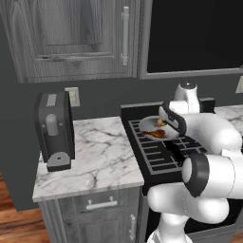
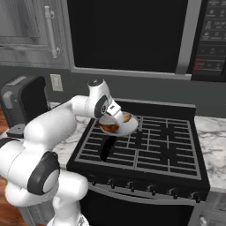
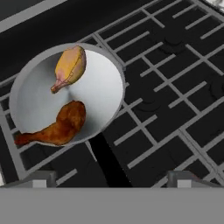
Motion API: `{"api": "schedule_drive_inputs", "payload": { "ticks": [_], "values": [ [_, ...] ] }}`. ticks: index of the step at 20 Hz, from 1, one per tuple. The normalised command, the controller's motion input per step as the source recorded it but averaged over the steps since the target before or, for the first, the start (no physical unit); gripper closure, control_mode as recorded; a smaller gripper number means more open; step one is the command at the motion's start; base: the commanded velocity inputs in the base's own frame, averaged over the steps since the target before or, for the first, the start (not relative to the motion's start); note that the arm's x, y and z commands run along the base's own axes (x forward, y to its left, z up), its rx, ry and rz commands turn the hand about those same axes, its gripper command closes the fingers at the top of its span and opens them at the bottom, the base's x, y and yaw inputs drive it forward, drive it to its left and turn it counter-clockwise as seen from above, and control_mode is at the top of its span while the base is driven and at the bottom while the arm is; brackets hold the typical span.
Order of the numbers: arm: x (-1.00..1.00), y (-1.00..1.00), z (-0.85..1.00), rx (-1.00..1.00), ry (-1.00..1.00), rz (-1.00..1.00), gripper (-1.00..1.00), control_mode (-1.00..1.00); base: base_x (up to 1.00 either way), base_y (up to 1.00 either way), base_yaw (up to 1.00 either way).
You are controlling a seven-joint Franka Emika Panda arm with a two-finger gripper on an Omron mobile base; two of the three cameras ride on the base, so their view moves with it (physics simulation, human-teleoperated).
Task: Take the chicken drumsticks from the pan and place one on each plate on the dining counter.
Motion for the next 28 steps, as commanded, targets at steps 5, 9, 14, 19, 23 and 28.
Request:
{"api": "schedule_drive_inputs", "payload": {
  "ticks": [5,9,14,19,23,28],
  "values": [
    [0.66,0.0,-0.38,0.0,-0.08,0.0,-1.0,-1.0,0.0,0.0,0.0],
    [0.46,-0.01,-0.35,0.0,-0.02,0.0,-1.0,-1.0,0.0,0.0,0.0],
    [0.35,-0.11,-0.2,0.0,0.0,0.0,-1.0,-1.0,0.0,0.0,0.0],
    [0.27,-0.09,-0.02,0.0,0.03,0.0,-1.0,-1.0,0.0,0.0,0.0],
    [0.24,-0.03,-0.09,0.0,0.01,0.0,-1.0,-1.0,0.0,0.0,0.0],
    [0.28,0.0,-0.14,0.0,0.0,0.0,-1.0,-1.0,0.0,0.0,0.0]
  ]
}}
